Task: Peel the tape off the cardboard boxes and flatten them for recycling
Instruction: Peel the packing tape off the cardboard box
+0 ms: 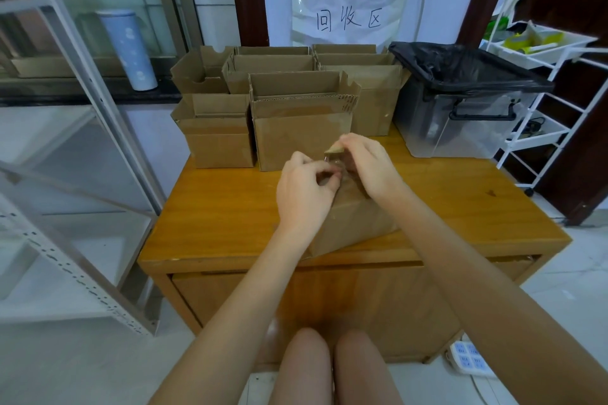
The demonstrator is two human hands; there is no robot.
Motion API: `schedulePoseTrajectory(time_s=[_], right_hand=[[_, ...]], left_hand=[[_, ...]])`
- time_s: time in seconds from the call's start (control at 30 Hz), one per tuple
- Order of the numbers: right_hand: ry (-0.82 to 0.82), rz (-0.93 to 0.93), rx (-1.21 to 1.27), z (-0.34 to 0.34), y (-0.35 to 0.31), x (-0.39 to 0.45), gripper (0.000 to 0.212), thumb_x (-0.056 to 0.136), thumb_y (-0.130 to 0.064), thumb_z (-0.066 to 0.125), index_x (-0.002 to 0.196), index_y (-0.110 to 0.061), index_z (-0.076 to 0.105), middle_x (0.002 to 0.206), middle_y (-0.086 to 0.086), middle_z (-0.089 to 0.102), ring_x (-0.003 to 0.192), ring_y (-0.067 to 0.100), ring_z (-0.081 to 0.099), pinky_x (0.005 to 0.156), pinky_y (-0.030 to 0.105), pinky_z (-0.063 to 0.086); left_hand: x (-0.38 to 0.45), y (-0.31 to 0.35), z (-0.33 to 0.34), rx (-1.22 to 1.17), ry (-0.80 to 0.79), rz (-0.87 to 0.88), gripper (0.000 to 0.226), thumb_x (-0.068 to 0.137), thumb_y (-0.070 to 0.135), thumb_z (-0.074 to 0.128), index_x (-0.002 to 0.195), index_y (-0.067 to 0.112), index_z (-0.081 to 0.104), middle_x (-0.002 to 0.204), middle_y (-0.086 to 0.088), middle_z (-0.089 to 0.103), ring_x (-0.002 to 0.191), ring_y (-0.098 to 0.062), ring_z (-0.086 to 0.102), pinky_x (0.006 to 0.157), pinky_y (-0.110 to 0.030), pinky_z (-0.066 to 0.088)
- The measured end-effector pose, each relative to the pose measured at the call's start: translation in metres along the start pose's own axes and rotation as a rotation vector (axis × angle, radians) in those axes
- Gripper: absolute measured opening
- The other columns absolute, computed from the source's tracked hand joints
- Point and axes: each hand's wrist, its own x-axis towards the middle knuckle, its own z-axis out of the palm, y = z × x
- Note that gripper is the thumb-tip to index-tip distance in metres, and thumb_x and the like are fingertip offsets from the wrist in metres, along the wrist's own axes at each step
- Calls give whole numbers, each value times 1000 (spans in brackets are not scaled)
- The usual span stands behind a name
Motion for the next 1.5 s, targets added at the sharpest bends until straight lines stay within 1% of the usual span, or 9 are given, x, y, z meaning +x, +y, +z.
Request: schedulePoseTrajectory(time_s=[0.07, 0.17, 0.3, 0.6, 0.77, 0.9, 1.23, 1.4, 1.5], right_hand=[[-59, -5, 13, -3, -2, 1, 54, 91, -56, 38, 77, -8, 58, 78, 12, 61, 78, 26, 58, 79, 42, 45], [-140, -84, -109, -9, -3, 2, 21, 96, -31, 53, 85, -16, 63, 82, -8, 61, 79, 5, 57, 76, 23, 44], [-234, -130, -367, -15, -12, 11, 3, 90, -24, 63, 89, -22, 63, 89, -11, 62, 87, 7, 58, 80, 24, 47], [-278, -168, -567, -15, -16, 11, 26, 84, -2, 59, 73, -23, 49, 83, -8, 55, 83, 15, 55, 70, 21, 43], [-281, -266, -731, -14, -18, 10, 22, 89, -3, 53, 108, -13, 50, 99, -1, 52, 88, 14, 48, 75, 23, 41], [-160, -269, -830, -24, -11, 13, 39, 92, -4, 52, 130, -8, 46, 118, 6, 52, 110, 21, 49, 91, 26, 38], [149, -209, -772, -81, 3, 18, 19, 89, 1, 50, 106, -7, 52, 102, 4, 45, 91, 22, 49, 76, 29, 37], [-84, -243, -847, -83, 15, -4, 19, 95, -8, 43, 111, -15, 51, 102, 5, 60, 86, 23, 60, 72, 32, 49], [-157, -180, -775, -82, 23, -14, 24, 94, -20, 52, 117, -22, 60, 112, -1, 64, 100, 16, 61, 86, 35, 53]], left_hand=[[0, 0, 1, 44, 4, 34, 19, 89, 29, 65, 106, 23, 73, 91, 4, 46, 89, -13, 45, 70, -20, 33], [-1, -5, -2, 115, -40, 144, 22, 93, 27, 58, 108, 18, 72, 93, 2, 41, 89, -13, 39, 74, -25, 36], [-14, -13, -10, 178, -57, 304, 26, 95, 27, 55, 113, 16, 70, 100, -1, 47, 92, -15, 44, 80, -30, 44], [-35, -19, -8, 328, -29, 317, 52, 89, 53, 42, 112, 14, 68, 110, -6, 59, 97, -18, 58, 74, -26, 49], [-31, -26, -6, 501, -38, 411, 55, 83, 57, 49, 113, 14, 68, 99, -7, 62, 92, -23, 60, 77, -34, 51], [-32, -25, -4, 498, -2, 400, 50, 82, 54, 58, 112, 15, 69, 95, -4, 60, 87, -20, 58, 72, -30, 49], [-24, -27, -17, 499, 24, 390, 48, 82, 56, 58, 108, 17, 70, 88, -2, 55, 83, -17, 53, 68, -24, 39], [-18, -10, -15, 551, -75, 394, 50, 84, 57, 53, 114, 20, 65, 101, 0, 54, 97, -15, 50, 83, -25, 42], [-13, -5, -19, 583, -124, 357, 52, 86, 59, 49, 121, 21, 59, 114, 1, 54, 111, -15, 48, 105, -30, 35]])
